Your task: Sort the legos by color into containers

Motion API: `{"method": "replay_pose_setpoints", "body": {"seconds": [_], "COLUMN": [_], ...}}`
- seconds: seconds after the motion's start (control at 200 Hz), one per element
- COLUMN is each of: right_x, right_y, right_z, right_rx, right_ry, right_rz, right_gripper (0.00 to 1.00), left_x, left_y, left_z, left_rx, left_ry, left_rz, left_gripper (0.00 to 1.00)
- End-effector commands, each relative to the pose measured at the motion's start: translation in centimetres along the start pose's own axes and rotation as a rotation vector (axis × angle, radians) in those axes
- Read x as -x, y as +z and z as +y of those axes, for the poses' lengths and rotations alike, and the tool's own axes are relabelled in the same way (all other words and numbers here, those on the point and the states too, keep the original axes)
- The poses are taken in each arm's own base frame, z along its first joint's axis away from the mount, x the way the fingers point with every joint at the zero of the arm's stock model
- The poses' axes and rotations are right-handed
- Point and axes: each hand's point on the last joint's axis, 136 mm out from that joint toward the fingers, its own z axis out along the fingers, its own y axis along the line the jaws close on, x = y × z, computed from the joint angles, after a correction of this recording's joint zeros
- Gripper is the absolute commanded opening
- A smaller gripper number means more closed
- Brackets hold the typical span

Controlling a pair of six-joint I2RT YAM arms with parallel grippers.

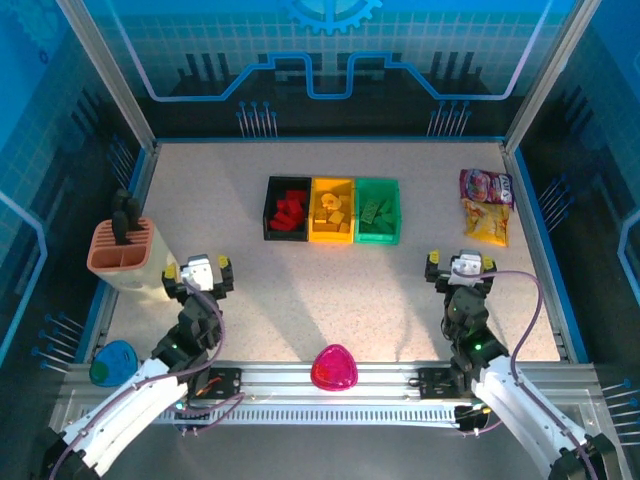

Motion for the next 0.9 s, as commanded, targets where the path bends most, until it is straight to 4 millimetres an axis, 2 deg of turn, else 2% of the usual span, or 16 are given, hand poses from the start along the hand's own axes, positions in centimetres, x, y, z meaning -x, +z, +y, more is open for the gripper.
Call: {"method": "replay_pose_setpoints", "body": {"seconds": [0.0, 0.465, 0.745, 0.896], "right_x": [0.5, 0.3, 0.3, 0.2], "right_y": [0.3, 2.1, 2.8, 3.1], "right_z": [-0.3, -0.3, -0.3, -0.3], "right_rx": [-0.012, -0.035, -0.044, -0.042], "right_ry": [0.053, 0.076, 0.089, 0.093], "right_rz": [-0.05, -0.058, -0.067, -0.072], "right_gripper": [1.0, 0.99, 1.0, 1.0], "left_x": [1.2, 0.6, 0.4, 0.3], "left_y": [0.4, 2.1, 3.0, 3.7], "left_z": [-0.7, -0.1, -0.5, -1.3], "left_rx": [-0.041, -0.054, -0.065, -0.09], "left_ry": [-0.051, -0.121, -0.125, -0.102], "left_rz": [-0.066, -0.052, -0.037, -0.017], "left_gripper": [0.99, 0.99, 0.99, 0.99]}}
